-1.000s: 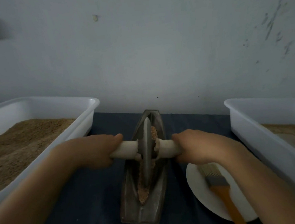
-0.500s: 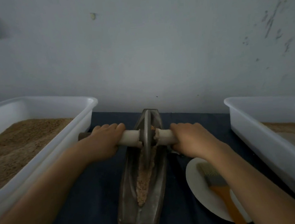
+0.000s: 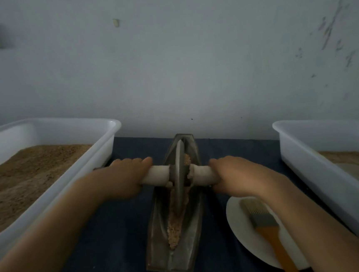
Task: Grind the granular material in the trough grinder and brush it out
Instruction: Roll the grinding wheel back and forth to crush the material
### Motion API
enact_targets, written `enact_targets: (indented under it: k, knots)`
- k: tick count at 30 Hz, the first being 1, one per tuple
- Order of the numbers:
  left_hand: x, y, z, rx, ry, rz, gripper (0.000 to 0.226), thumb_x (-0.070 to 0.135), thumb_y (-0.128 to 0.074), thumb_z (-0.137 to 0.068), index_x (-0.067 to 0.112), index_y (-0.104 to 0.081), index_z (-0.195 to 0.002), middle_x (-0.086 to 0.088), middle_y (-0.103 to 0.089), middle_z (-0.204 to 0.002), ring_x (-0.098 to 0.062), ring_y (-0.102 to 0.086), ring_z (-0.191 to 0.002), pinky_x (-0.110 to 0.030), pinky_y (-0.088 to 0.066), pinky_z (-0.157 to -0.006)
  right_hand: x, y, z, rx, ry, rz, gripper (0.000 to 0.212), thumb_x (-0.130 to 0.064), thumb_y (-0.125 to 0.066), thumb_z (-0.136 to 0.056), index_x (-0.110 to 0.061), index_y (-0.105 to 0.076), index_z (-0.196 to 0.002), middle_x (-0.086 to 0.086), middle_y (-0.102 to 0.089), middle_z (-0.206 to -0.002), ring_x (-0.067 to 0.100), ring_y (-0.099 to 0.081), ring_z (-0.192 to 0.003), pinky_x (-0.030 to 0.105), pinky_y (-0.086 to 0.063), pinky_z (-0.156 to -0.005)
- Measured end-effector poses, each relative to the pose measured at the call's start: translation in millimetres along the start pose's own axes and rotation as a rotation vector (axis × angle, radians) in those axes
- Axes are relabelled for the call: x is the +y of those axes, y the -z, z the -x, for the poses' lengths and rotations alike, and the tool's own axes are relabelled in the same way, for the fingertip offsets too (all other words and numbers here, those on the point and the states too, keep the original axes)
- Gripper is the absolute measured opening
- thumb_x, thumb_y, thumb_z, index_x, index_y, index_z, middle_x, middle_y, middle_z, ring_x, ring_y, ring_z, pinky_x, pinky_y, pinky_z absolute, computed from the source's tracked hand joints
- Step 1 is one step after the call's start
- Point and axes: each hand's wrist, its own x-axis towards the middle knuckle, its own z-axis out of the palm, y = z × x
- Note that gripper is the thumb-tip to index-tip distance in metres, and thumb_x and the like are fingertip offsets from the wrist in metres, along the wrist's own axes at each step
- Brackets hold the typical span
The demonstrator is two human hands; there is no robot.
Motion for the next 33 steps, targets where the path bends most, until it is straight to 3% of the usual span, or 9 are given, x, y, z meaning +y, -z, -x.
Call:
enact_targets:
  k: [4,9,13,18,20,23,29,33]
  knots:
    - [-3,20,20,-0.29,-0.067,0.103,0.03,0.025,-0.056,-0.09,0.028,-0.034,-0.11,0.012,-0.046,-0.09,-0.003,-0.046,-0.076,-0.02,-0.036,-0.071,-8,19,18,-0.213,0.041,-0.064,0.026,-0.027,-0.062,-0.087,-0.01,-0.059,-0.106,0.003,-0.059,-0.092,0.012,-0.051,-0.074,0.021,-0.034,-0.053]
    - [-4,17,17,-0.298,-0.041,0.168,0.029,0.022,-0.056,-0.091,0.024,-0.036,-0.112,0.009,-0.047,-0.091,-0.009,-0.052,-0.082,-0.026,-0.043,-0.075,-9,20,19,-0.192,0.042,-0.036,0.025,-0.029,-0.061,-0.087,-0.011,-0.057,-0.103,-0.002,-0.053,-0.084,0.011,-0.049,-0.071,0.021,-0.033,-0.051]
    - [-4,3,0,-0.112,-0.022,0.145,0.029,0.017,-0.053,-0.092,0.027,-0.027,-0.1,0.009,-0.042,-0.09,-0.003,-0.042,-0.075,-0.021,-0.033,-0.073,-1,1,-3,0.029,-0.003,0.023,0.021,-0.025,-0.057,-0.089,-0.016,-0.048,-0.106,0.003,-0.057,-0.103,0.016,-0.049,-0.081,0.028,-0.033,-0.062]
    - [-3,-23,-24,0.317,0.083,-0.069,0.033,0.021,-0.052,-0.09,0.018,-0.035,-0.118,-0.002,-0.046,-0.12,-0.02,-0.046,-0.111,-0.032,-0.034,-0.092,12,-27,-24,0.388,-0.045,0.115,0.024,-0.024,-0.057,-0.087,-0.017,-0.048,-0.108,0.002,-0.056,-0.107,0.021,-0.051,-0.097,0.03,-0.025,-0.07]
    - [-1,-31,-29,0.44,0.092,-0.09,0.037,0.021,-0.055,-0.087,0.019,-0.036,-0.119,0.0,-0.045,-0.12,-0.019,-0.045,-0.11,-0.031,-0.033,-0.094,13,-32,-27,0.463,-0.055,0.135,0.025,-0.025,-0.058,-0.086,-0.017,-0.048,-0.107,0.001,-0.056,-0.106,0.02,-0.05,-0.097,0.03,-0.023,-0.071]
    - [-1,-33,-28,0.476,0.082,-0.087,0.04,0.022,-0.057,-0.086,0.021,-0.036,-0.119,0.001,-0.046,-0.12,-0.018,-0.045,-0.109,-0.031,-0.033,-0.095,13,-32,-26,0.456,-0.047,0.146,0.024,-0.025,-0.056,-0.088,-0.016,-0.047,-0.108,0.002,-0.056,-0.106,0.022,-0.05,-0.096,0.03,-0.022,-0.069]
    - [0,-9,-9,0.151,0.022,-0.056,0.04,0.024,-0.054,-0.091,0.022,-0.031,-0.124,0.002,-0.047,-0.124,-0.016,-0.048,-0.112,-0.03,-0.035,-0.095,6,-9,-8,0.116,-0.015,0.041,0.017,-0.021,-0.053,-0.09,-0.015,-0.045,-0.103,0.005,-0.057,-0.105,0.02,-0.052,-0.085,0.028,-0.031,-0.067]
    - [0,10,12,-0.155,-0.037,0.105,0.034,0.022,-0.055,-0.091,0.028,-0.031,-0.114,0.012,-0.044,-0.092,-0.005,-0.045,-0.085,-0.021,-0.036,-0.079,-6,12,11,-0.142,0.01,-0.026,0.024,-0.024,-0.059,-0.089,-0.01,-0.054,-0.108,0.005,-0.057,-0.098,0.013,-0.049,-0.079,0.023,-0.035,-0.055]
